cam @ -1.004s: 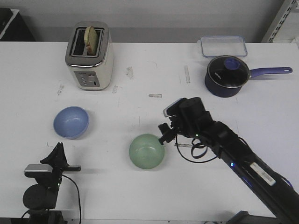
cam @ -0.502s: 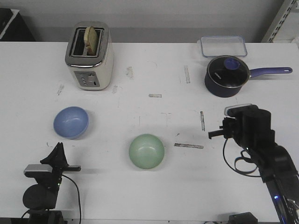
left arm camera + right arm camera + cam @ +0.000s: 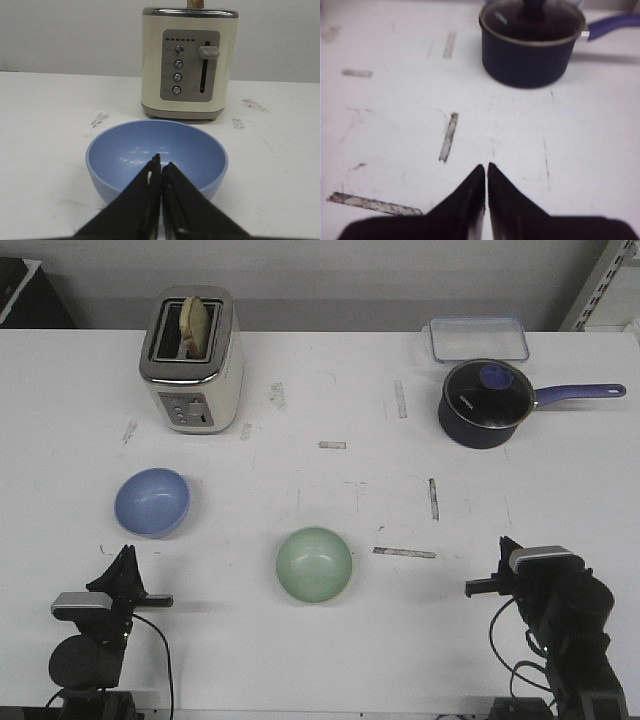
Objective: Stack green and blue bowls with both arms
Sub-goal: 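Reach the left gripper to the light blue bowl and grasp its rim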
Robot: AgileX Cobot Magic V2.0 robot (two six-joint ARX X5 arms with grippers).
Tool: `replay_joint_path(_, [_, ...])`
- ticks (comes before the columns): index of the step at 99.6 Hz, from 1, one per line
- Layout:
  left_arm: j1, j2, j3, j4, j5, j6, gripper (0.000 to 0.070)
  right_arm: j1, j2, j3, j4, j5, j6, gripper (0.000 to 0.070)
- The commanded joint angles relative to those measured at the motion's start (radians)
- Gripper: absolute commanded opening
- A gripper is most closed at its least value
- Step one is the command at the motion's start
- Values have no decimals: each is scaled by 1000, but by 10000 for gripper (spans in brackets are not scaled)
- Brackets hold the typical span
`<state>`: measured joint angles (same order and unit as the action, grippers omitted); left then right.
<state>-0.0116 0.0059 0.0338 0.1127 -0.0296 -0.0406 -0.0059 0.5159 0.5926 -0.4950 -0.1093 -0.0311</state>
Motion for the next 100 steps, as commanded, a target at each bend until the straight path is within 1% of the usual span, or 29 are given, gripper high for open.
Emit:
replay_joint_path(1, [-2,-1,-20,16,-3,-33,1,0,-35,-13,25,-1,-12,0])
replay_joint_path(10, [-2,-1,-19,27,-4,-68,1,0,-72,-29,33,3,-12,0])
replay_joint_path(22, [-2,-1,9,78,-4,-77,1,0,-79,-31,35,4,-13,0])
replay_joint_path(29, [-2,-1,58,99,-4,-76,1,0,-77,-31,35,4,-13,0])
replay_joint_path(41, [-2,34,203,85,-4,-73,1,0,-76,-31,42,4,-12,0])
replay_joint_path(48, [-2,89,323,30,-4,-64,1,0,-76,-31,42,4,-12,0])
replay_joint_path(60, [-2,245,565,-127,-3,-32,1,0,-76,-31,41,4,-12,0])
replay_joint_path(70, [-2,391,759,-248,-3,19,1,0,-76,-31,41,4,-12,0])
replay_joint_path(77, [-2,486,874,-314,-4,51,2,0,-76,-31,41,4,-12,0])
replay_joint_path(84, [-2,573,973,-368,-4,55,6,0,-76,-31,41,4,-12,0])
replay_joint_path(89, [-1,629,1028,-398,-4,56,33,0,-76,-31,41,4,-12,0])
replay_joint_path(95, [3,690,1073,-412,-5,56,109,0,-76,-31,42,4,-12,0])
replay_joint_path(100, [9,732,1090,-411,-5,56,187,0,-76,-31,42,4,-12,0])
